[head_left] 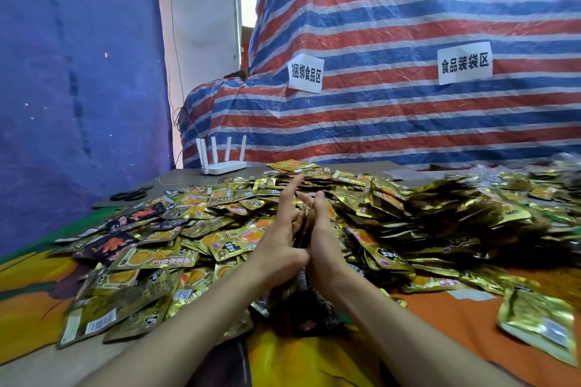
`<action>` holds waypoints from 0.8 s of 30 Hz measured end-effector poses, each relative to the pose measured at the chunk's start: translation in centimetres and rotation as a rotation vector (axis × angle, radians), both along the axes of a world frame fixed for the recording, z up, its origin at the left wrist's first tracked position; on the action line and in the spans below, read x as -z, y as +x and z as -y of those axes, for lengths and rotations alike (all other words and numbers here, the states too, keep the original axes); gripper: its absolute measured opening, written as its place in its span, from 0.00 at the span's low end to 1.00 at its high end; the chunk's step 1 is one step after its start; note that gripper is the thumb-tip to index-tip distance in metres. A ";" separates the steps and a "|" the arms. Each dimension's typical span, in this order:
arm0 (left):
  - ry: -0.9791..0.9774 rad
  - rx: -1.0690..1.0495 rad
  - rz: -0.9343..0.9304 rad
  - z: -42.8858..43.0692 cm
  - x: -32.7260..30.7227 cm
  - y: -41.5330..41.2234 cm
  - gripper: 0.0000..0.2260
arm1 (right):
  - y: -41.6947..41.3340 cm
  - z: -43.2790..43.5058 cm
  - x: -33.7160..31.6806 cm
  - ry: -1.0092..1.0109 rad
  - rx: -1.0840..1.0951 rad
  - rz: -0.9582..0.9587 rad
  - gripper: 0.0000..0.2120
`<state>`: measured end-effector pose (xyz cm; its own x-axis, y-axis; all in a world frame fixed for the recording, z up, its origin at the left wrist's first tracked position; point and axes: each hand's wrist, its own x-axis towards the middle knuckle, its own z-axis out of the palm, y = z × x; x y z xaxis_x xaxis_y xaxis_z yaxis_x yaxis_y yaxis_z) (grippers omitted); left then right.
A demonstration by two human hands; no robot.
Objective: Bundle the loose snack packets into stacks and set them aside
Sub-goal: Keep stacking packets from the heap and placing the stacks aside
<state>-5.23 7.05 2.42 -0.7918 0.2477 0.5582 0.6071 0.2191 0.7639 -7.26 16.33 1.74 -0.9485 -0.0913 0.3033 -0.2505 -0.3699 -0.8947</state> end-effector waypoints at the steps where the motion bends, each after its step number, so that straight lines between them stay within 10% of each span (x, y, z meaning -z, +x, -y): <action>1: 0.060 -0.020 -0.027 -0.1 0.3 0.1 0.48 | 0.0 -0.1 0.2 0.036 0.035 -0.030 0.17; 9: 0.236 -0.074 -0.211 -0.8 0.7 0.5 0.33 | 0.9 0.0 -0.4 0.108 0.121 -0.116 0.19; 19: 0.260 0.010 -0.085 0.5 2.1 -0.3 0.34 | 2.3 -4.2 -2.4 0.728 0.307 -0.228 0.04; 24: 0.185 0.051 -0.023 0.8 2.2 -0.1 0.35 | 4.5 -11.9 -5.5 1.165 0.330 -0.088 0.16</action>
